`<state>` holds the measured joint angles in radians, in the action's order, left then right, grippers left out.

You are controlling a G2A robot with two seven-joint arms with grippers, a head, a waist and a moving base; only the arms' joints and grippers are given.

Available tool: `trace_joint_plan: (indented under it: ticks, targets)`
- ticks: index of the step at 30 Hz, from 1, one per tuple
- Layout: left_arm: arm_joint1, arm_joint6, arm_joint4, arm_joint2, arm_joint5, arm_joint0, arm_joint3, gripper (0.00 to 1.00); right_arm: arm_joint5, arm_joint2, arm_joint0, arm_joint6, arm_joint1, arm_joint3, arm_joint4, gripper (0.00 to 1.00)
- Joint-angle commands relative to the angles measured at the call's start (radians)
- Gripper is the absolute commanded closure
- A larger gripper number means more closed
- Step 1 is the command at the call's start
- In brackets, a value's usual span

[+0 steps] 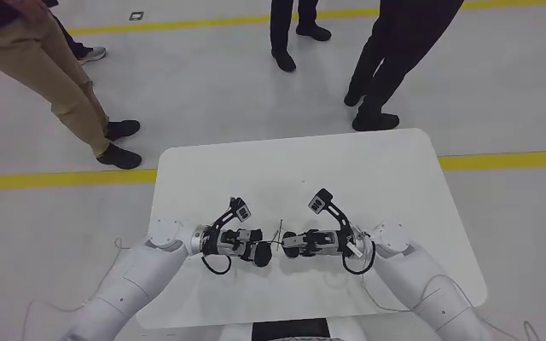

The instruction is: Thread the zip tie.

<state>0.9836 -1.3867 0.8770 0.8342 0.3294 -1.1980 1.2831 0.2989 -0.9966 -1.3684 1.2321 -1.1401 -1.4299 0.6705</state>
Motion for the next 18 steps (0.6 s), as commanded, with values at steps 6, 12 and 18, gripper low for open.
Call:
trace_joint_plan:
  ticks: [6, 12, 18]
  targets:
    - [0.001, 0.041, -0.011, 0.001, -0.009, -0.012, 0.025, 0.00, -0.022, 0.010, -0.008, -0.052, 0.000, -0.026, -0.041, 1.00]
    - [0.001, 0.035, -0.012, 0.004, -0.013, -0.013, 0.022, 0.02, -0.024, 0.012, -0.007, -0.052, 0.000, -0.028, -0.039, 1.00]
    - [0.002, 0.028, -0.009, 0.004, -0.015, -0.012, 0.018, 0.09, -0.012, 0.010, -0.006, -0.040, -0.001, -0.021, 0.000, 1.00]
